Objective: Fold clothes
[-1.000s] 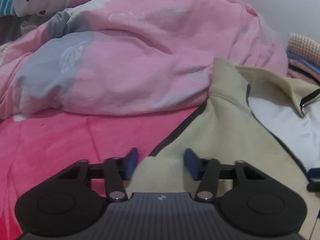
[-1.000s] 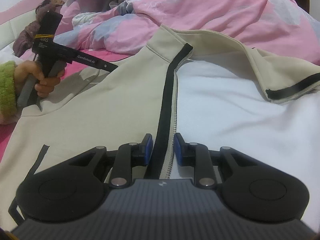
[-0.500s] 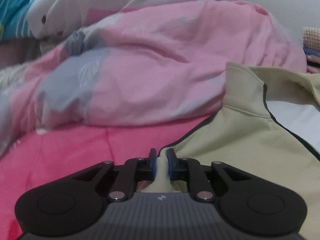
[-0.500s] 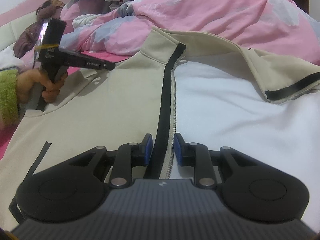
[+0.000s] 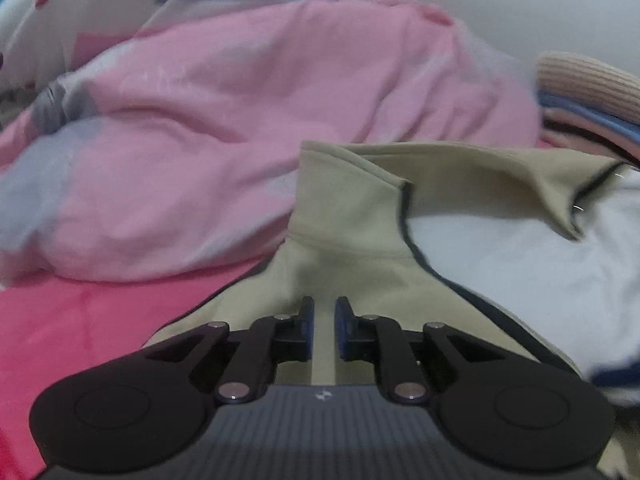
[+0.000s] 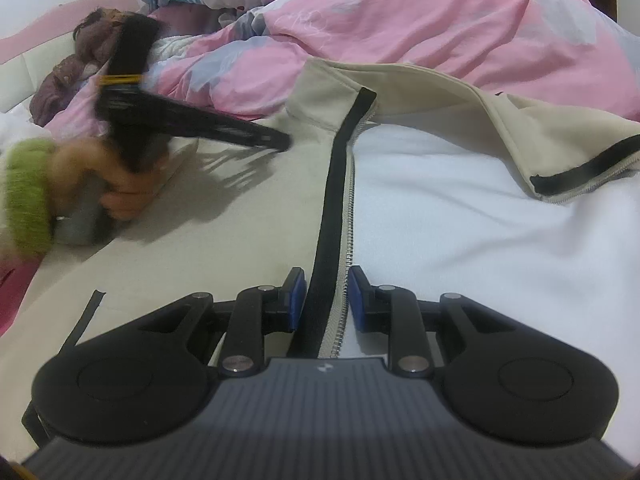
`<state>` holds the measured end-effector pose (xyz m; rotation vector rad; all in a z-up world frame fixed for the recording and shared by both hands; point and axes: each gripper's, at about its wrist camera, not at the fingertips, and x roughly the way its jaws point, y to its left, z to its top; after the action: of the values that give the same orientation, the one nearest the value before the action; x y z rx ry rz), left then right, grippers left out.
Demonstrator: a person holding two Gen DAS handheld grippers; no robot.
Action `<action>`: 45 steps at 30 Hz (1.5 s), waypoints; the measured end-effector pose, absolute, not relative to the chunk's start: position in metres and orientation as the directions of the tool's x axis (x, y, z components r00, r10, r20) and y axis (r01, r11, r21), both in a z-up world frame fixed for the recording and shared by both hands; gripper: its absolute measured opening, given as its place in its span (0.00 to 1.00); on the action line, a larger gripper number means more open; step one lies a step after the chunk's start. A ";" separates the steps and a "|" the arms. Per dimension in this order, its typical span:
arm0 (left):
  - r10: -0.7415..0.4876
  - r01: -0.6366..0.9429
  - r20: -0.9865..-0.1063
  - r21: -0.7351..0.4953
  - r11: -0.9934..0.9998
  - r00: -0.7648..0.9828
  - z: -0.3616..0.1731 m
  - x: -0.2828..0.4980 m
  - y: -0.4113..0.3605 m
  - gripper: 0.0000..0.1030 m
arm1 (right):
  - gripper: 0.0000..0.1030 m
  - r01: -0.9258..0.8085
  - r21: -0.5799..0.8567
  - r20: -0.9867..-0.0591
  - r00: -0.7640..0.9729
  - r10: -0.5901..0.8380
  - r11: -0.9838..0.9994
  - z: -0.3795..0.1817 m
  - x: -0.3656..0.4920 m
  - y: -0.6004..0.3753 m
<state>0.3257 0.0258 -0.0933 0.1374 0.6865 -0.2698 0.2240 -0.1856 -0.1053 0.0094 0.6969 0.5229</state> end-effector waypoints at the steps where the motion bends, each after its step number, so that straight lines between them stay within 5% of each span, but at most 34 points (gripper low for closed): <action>1: -0.196 0.280 -0.634 0.035 0.959 0.748 -0.095 0.332 0.024 0.12 | 0.21 -0.456 0.180 -0.609 0.644 0.463 0.872 -0.105 0.224 -0.186; 21: -0.238 0.342 -0.548 0.095 0.935 0.802 -0.072 0.330 -0.009 0.23 | 0.21 -0.451 0.224 -0.597 0.637 0.488 0.864 -0.107 0.225 -0.192; 27: -0.137 0.194 -0.602 0.029 0.981 0.787 -0.078 0.373 0.004 0.10 | 0.21 -0.448 0.243 -0.594 0.633 0.497 0.861 -0.108 0.226 -0.195; 32: -0.146 0.201 -0.573 0.033 0.979 0.807 -0.043 0.333 0.010 0.36 | 0.21 -0.437 0.286 -0.593 0.619 0.516 0.853 -0.109 0.229 -0.201; 42: -0.229 0.309 -0.559 0.051 0.950 0.796 0.002 0.242 0.004 0.38 | 0.23 -0.392 0.324 -0.585 0.633 0.508 0.861 -0.079 0.210 -0.221; 45: -0.267 0.353 -0.569 0.044 0.935 0.778 -0.012 0.225 -0.008 0.38 | 0.23 -0.372 0.240 -0.594 0.674 0.439 0.897 -0.064 0.197 -0.228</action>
<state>0.2247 -0.0081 -0.0123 0.1516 0.5918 -0.3362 0.1967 -0.2278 -0.0641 0.1017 0.6942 0.4572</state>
